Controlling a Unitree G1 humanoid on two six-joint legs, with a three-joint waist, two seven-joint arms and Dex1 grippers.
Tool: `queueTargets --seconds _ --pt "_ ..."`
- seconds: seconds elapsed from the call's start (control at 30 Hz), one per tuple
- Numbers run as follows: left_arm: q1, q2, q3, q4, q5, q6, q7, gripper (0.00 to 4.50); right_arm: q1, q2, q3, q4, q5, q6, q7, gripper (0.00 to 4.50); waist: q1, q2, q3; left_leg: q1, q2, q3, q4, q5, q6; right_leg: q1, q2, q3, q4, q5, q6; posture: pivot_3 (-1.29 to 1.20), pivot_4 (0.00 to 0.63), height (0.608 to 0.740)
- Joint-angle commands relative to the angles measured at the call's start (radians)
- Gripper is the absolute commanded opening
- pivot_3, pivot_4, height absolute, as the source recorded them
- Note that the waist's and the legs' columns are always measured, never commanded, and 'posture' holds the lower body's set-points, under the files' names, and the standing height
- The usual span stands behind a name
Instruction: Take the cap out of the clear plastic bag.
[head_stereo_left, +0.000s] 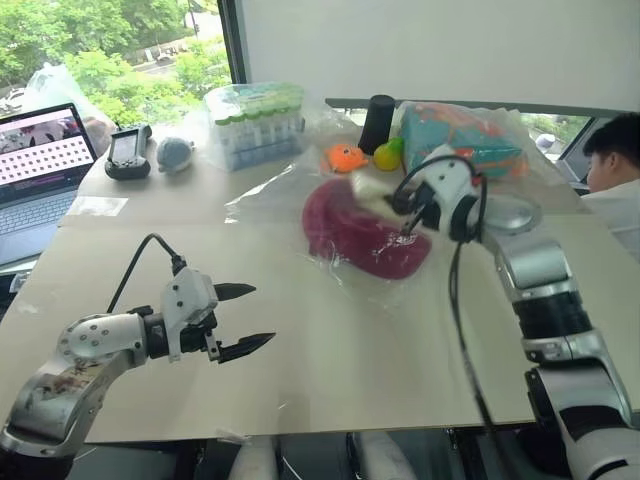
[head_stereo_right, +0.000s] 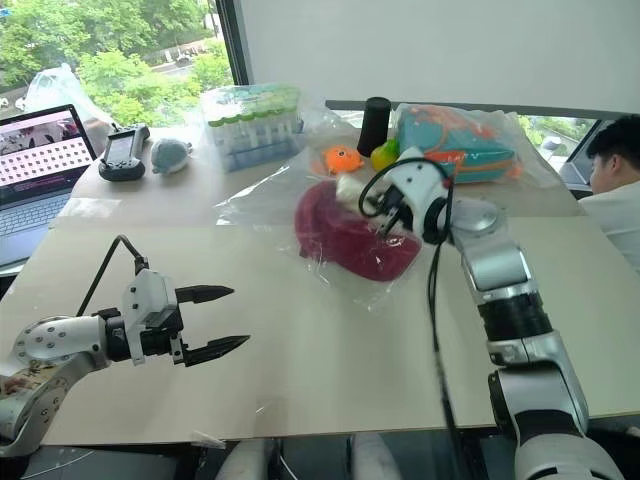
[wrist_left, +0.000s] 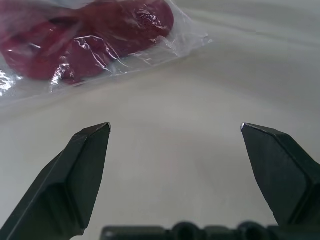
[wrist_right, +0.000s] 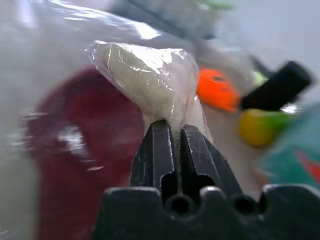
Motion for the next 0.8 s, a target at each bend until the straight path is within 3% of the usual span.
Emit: queueTargets --seconds 0.03,0.13,0.3,0.5,0.8 --pt "-0.003 -0.004 -0.003 -0.023 0.007 -0.01 0.009 4.5 -0.09 0.019 -0.045 0.141 -0.075 -0.103 -0.182 0.02 -0.003 0.0 0.0 0.0 0.0 0.0 0.0 0.0 0.0 0.0 0.0 0.0 0.0 0.0 0.0 0.0 0.15 0.74" --pt "-0.001 -0.011 -0.004 -0.034 0.006 -0.004 0.018 4.5 -0.155 -0.035 0.076 0.358 -0.303 -0.192 -0.411 0.02 -0.003 0.0 0.0 0.0 0.0 0.0 0.0 0.0 0.0 0.0 0.0 0.0 0.0 0.0 0.0 0.0 0.15 0.74" --pt "0.002 -0.015 -0.005 -0.039 0.005 -0.001 0.025 4.5 -0.241 -0.047 0.243 0.766 -0.534 -0.19 -0.694 0.02 -0.004 0.0 0.0 -0.001 -0.001 0.0 0.0 0.0 0.0 -0.001 -0.001 0.001 -0.001 0.0 -0.001 0.0 0.15 0.74" --pt "0.013 -0.02 -0.005 -0.054 0.002 0.002 0.036 4.5 -0.238 -0.01 0.223 0.962 -0.514 -0.18 -0.711 0.02 -0.025 0.001 0.0 -0.001 -0.001 0.0 -0.002 0.0 0.0 -0.001 -0.001 0.002 -0.001 0.0 -0.001 0.0 0.15 0.74" --pt "0.042 -0.02 0.009 -0.073 -0.003 0.004 0.047 4.5 -0.219 -0.005 0.126 0.981 -0.43 -0.199 -0.679 3.02 -0.035 0.001 0.0 0.001 -0.001 0.0 -0.002 0.0 0.0 0.001 0.0 0.002 0.0 0.001 0.0 0.0 0.15 0.74"
